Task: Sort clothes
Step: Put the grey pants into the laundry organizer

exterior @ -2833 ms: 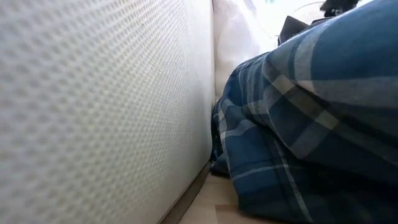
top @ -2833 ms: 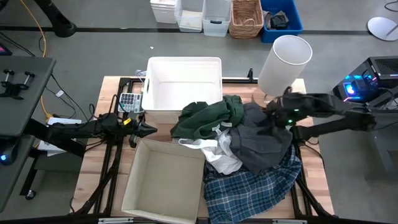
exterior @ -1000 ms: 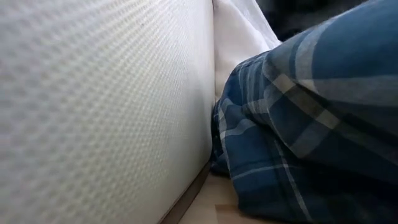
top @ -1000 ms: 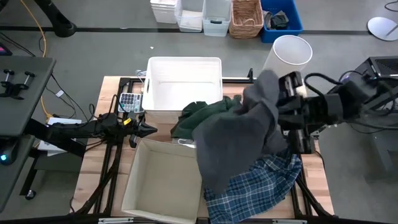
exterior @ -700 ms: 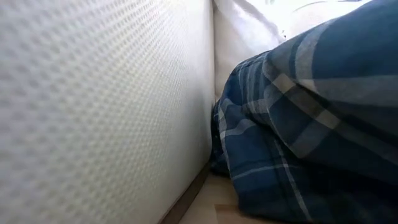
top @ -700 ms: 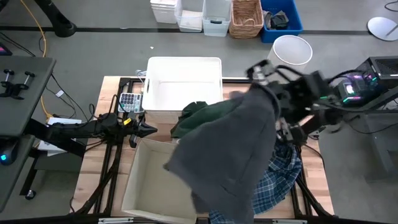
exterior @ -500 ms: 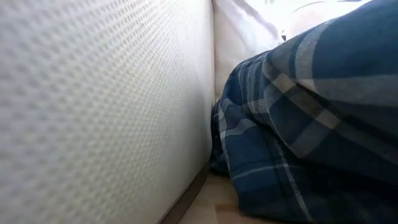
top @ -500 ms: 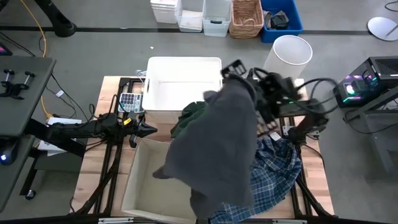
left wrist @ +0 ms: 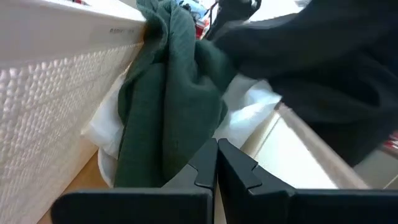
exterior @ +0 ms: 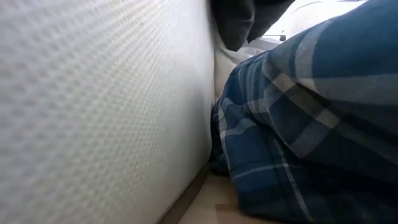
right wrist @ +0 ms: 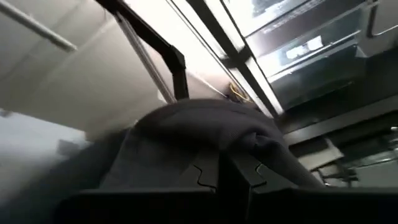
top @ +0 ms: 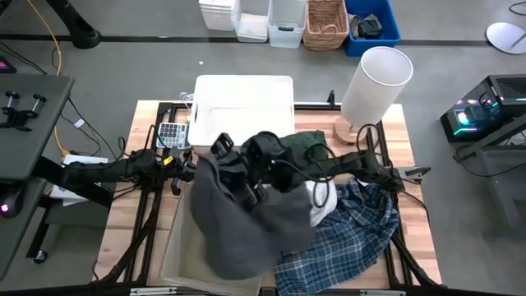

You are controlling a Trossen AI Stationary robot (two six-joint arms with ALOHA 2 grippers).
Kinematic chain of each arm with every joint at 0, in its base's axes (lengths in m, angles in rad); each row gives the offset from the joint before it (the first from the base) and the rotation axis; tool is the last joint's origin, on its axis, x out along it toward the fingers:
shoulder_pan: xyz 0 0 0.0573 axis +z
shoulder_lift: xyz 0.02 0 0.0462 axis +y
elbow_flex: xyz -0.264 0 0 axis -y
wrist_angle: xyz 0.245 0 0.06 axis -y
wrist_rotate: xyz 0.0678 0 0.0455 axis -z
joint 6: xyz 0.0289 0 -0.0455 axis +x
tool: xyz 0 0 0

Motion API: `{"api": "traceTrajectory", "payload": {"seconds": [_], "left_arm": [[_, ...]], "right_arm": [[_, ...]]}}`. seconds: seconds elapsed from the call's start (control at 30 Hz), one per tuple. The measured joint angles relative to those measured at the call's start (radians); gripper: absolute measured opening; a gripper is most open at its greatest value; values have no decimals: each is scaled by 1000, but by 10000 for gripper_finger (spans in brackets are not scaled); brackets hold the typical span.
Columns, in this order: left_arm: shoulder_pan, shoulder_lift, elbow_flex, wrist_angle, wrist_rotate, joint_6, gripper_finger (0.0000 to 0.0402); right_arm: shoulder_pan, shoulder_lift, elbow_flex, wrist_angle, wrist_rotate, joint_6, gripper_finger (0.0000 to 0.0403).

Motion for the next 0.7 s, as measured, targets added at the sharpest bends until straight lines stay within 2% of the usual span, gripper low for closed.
{"api": "traceTrajectory", "payload": {"seconds": [0.17, 0.23, 0.33, 0.4, 0.47, 0.6, 0.7], "left_arm": [[0, 0, 0, 2, 0, 0, 1], [0, 0, 0, 2, 0, 0, 1], [0, 0, 0, -2, 0, 0, 1], [0, 0, 0, -2, 0, 0, 1], [0, 0, 0, -2, 0, 0, 1], [0, 0, 0, -1, 0, 0, 1], [0, 0, 0, 0, 0, 0, 1]], "right_arm": [[51, 61, 21, -10, -82, 72, 0], [75, 88, 18, -96, -73, 60, 0], [86, 101, 14, -291, 0, 91, 1], [88, 85, 15, -453, -14, 116, 12], [98, 78, 18, -585, -34, 119, 35], [134, 80, 16, -698, -74, 102, 109], [138, 29, 16, -870, -81, 12, 165]]}}
